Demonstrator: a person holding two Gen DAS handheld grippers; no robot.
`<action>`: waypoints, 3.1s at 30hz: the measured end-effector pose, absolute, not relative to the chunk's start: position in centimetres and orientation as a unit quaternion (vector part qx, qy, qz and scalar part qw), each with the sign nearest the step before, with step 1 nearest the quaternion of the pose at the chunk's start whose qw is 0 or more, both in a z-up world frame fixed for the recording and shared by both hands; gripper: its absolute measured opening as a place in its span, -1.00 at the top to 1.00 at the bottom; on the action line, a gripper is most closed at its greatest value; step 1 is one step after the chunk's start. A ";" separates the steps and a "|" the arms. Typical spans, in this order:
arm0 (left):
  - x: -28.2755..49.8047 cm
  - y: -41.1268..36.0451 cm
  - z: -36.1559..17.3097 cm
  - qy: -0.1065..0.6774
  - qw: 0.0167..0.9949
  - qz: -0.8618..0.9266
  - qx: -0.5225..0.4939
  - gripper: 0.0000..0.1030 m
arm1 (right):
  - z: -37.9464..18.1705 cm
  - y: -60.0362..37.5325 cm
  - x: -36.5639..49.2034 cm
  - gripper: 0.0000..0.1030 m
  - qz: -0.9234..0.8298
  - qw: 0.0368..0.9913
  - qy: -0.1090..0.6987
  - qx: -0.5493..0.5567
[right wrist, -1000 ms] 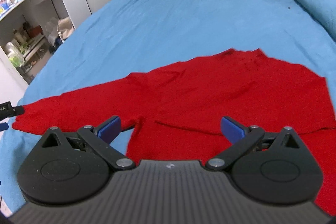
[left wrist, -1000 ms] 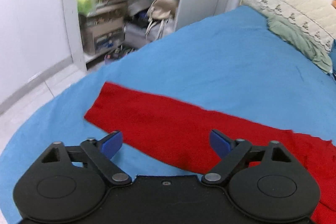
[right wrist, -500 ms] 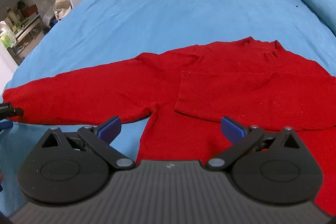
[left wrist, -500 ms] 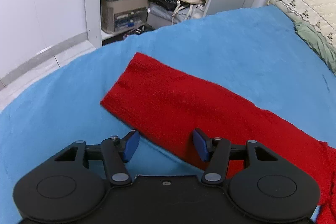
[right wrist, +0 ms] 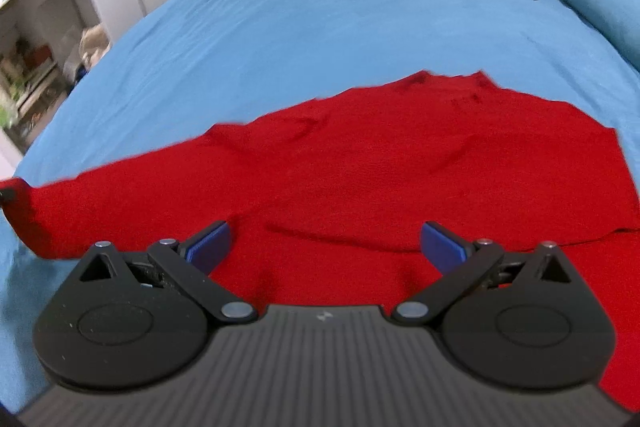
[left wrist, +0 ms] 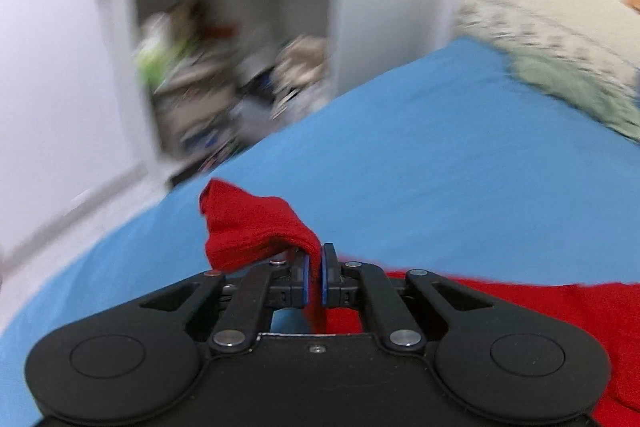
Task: Fold small clothes
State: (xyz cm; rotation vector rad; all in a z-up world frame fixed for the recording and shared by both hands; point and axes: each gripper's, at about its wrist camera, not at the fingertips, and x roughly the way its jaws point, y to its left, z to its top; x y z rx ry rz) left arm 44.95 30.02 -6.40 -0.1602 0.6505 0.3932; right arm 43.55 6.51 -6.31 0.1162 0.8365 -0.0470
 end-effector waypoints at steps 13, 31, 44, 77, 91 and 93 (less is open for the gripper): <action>48.7 -2.2 -4.2 0.277 0.954 -0.113 0.018 0.89 | -2.5 -11.3 42.2 -1.00 -0.090 0.925 0.356 0.095; 46.3 -12.3 -13.0 0.390 0.898 -0.185 0.089 -0.55 | -6.7 -21.6 40.4 -1.00 -0.089 0.911 0.387 0.115; 44.0 2.3 -12.2 0.402 0.909 -0.043 0.098 -0.58 | -10.7 -7.6 47.9 -1.00 0.025 0.910 0.409 -0.058; 44.9 7.0 -14.8 0.419 0.906 0.018 0.067 -0.58 | -10.2 -12.4 48.9 0.53 -0.026 0.917 0.394 0.051; 46.3 6.0 -14.8 0.414 0.907 -0.002 0.081 0.08 | -8.8 -23.0 46.3 0.54 -0.121 0.914 0.383 0.054; 45.9 6.0 -14.8 0.418 0.904 0.005 0.084 0.07 | -9.5 -23.6 45.9 0.54 -0.122 0.913 0.384 0.065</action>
